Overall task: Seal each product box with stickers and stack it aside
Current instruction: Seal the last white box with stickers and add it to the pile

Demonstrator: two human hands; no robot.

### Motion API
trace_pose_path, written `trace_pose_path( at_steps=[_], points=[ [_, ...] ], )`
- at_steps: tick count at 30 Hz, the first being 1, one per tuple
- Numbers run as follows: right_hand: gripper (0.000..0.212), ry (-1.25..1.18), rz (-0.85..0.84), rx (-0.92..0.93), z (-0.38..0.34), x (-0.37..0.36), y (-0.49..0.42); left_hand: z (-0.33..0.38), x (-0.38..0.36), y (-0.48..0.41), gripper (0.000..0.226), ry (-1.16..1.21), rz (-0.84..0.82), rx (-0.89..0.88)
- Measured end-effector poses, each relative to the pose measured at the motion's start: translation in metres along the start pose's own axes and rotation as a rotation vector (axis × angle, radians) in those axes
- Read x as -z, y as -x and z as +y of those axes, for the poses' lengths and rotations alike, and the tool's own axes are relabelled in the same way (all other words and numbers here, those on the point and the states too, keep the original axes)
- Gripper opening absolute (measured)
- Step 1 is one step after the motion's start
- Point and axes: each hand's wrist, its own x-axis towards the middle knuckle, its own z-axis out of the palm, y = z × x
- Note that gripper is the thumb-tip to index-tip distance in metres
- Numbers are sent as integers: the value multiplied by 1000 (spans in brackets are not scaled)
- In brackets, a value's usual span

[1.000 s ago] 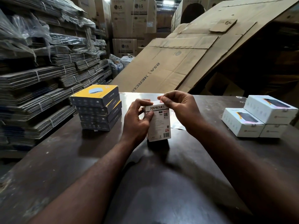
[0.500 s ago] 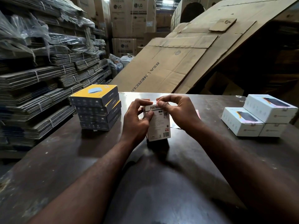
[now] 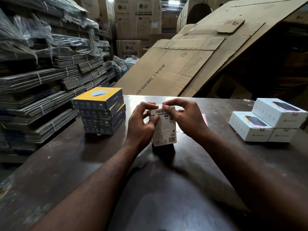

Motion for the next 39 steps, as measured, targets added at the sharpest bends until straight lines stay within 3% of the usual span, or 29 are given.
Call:
trace_pose_path(
  at_steps=[11,39],
  points=[
    [10,-20,43,0,1,-5,7,3,0,1,25,-15,2,0],
    [12,19,66,57,2,-8,20,5,-1,3,27,-13,-5,-9]
  ],
)
